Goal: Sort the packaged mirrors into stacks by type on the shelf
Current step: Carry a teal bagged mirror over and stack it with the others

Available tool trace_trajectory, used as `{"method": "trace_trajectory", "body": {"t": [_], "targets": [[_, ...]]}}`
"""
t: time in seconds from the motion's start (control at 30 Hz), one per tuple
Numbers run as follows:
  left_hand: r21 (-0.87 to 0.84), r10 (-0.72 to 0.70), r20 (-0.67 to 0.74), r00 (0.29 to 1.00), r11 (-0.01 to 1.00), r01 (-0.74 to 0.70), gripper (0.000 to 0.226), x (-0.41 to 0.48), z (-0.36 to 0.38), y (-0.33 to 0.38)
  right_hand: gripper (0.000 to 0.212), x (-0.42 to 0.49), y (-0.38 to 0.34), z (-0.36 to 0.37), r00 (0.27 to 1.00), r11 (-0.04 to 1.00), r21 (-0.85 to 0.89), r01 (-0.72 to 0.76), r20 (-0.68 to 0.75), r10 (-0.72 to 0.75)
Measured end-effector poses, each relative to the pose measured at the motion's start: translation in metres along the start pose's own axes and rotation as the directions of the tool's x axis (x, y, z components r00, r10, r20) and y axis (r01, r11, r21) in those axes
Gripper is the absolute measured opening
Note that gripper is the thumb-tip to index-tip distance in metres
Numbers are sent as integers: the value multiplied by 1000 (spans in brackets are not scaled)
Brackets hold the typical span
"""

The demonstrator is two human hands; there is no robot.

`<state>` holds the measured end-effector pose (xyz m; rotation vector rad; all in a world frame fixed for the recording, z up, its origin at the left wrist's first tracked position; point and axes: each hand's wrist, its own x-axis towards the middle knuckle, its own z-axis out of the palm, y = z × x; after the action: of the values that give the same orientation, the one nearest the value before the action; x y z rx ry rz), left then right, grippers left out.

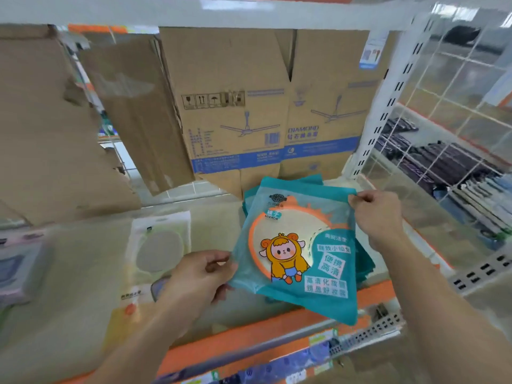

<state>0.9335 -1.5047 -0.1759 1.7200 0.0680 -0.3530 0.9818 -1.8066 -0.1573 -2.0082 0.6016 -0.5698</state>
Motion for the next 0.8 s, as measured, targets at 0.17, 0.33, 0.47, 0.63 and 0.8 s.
{"method": "trace_trajectory", "body": {"t": [0.17,0.33,0.47,0.63,0.8], "targets": [[22,-14,-92,996,1000,16,15,-2,25,1,27,36,2,14,990,996,-65,63,128,-54],[59,-30,-174,984,997,40,16,-4,48,1,18,62,3,36,970,988,-108,106,232,-79],[135,-2,-194,981,990,28,17,-7,61,-1,13,74,4,50,962,989,-89,117,257,-91],[121,-11,-284,959,992,47,44,-6,70,-6,20,80,5,59,953,987,-69,146,277,-122],[133,2,-344,939,990,47,50,-9,74,-8,32,80,5,66,961,992,-55,116,261,-98]]}}
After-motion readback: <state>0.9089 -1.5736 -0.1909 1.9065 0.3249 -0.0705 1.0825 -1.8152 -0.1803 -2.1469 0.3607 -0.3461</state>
